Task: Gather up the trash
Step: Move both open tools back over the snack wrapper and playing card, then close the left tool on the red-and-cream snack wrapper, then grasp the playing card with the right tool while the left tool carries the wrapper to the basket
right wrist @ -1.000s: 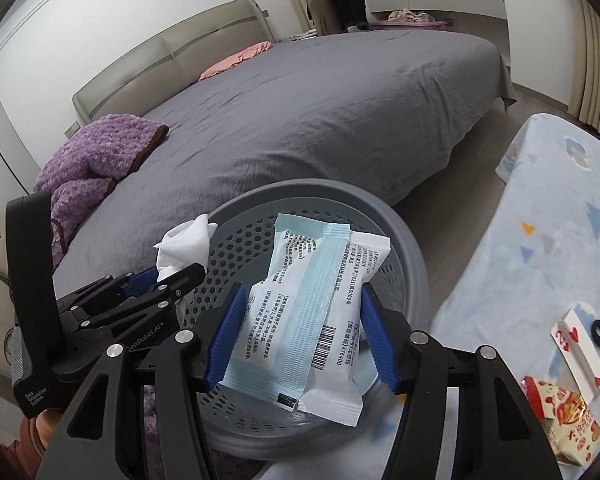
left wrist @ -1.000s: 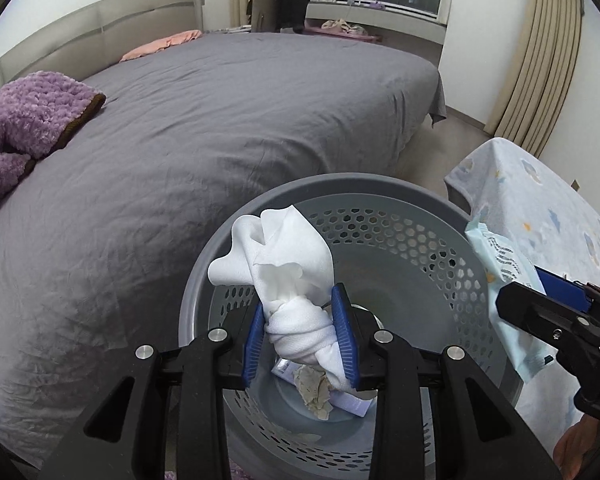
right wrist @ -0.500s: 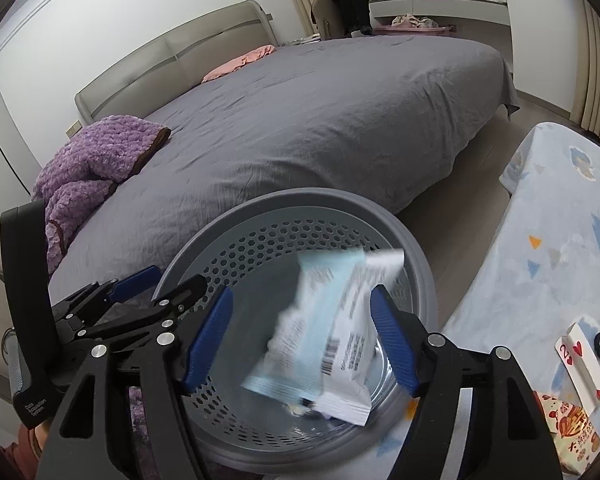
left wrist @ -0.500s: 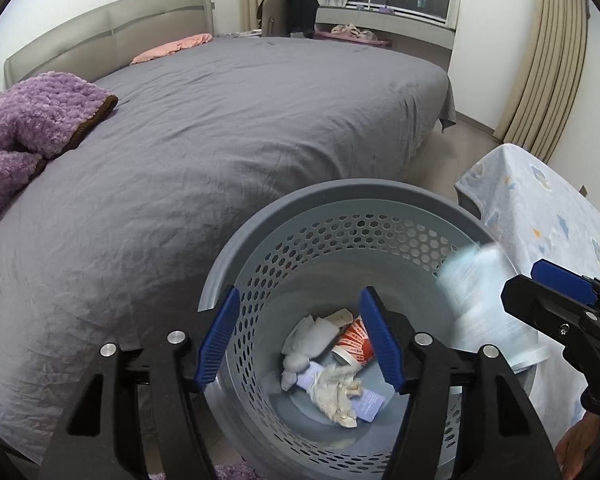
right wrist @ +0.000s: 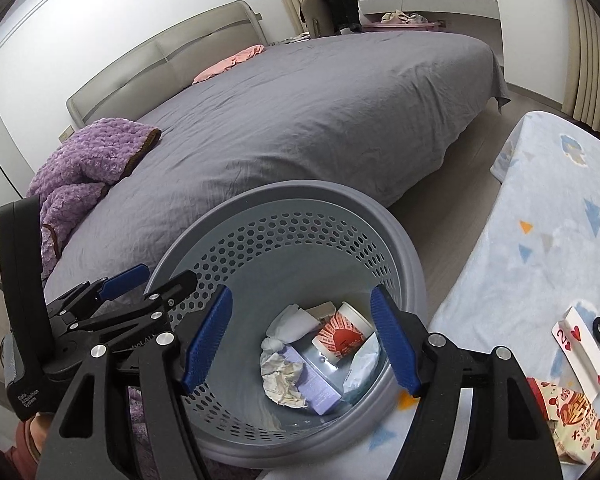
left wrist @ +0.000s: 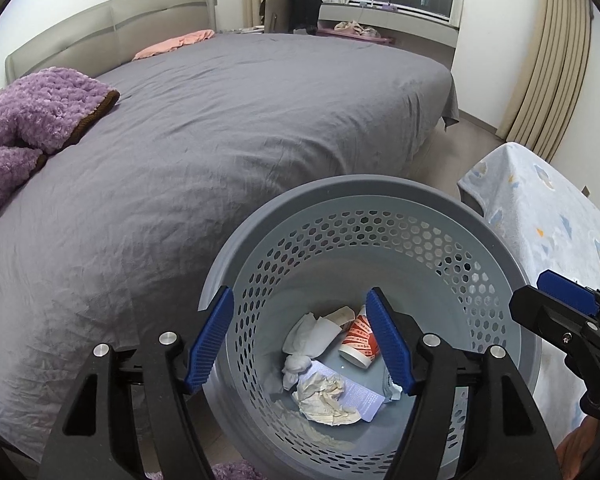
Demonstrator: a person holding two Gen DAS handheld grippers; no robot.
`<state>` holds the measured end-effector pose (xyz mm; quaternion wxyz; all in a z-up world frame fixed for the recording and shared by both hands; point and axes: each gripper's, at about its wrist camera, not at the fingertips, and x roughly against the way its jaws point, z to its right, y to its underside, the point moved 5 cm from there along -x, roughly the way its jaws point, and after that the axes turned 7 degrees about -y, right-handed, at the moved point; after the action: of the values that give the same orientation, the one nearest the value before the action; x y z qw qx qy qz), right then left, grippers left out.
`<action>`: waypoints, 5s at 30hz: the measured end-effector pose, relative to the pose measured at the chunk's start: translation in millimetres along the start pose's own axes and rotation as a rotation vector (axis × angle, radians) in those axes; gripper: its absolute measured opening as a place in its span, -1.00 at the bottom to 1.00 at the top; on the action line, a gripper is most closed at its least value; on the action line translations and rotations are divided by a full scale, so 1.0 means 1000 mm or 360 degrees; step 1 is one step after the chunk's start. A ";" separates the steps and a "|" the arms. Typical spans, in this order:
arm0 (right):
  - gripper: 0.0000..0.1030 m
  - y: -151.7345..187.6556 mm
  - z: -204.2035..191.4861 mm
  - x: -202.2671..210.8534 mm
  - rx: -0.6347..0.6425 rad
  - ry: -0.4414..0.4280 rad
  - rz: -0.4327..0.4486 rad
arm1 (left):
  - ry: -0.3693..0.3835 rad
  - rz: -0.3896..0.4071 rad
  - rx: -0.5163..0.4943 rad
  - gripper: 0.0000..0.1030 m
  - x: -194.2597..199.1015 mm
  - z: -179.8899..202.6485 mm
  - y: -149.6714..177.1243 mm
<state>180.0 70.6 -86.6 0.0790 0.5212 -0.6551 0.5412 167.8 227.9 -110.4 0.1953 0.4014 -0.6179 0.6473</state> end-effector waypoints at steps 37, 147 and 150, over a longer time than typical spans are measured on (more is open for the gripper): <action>0.33 0.036 0.042 0.083 -0.0184 0.0112 0.0112 | 0.0018 0.0078 -0.0073 0.71 0.030 0.020 0.002; 0.33 0.148 0.221 0.278 -0.0545 0.0447 0.0270 | 0.0394 -0.0196 -0.0366 -0.42 0.066 0.272 0.084; 0.33 0.151 0.220 0.265 -0.0544 0.0433 0.0253 | 0.0383 -0.0121 -0.0403 -0.42 0.074 0.262 0.080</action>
<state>47.9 -281.4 -92.4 0.2108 0.3693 -0.7595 0.4923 136.7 -52.9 -128.1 0.3411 0.3163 -0.6511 0.5997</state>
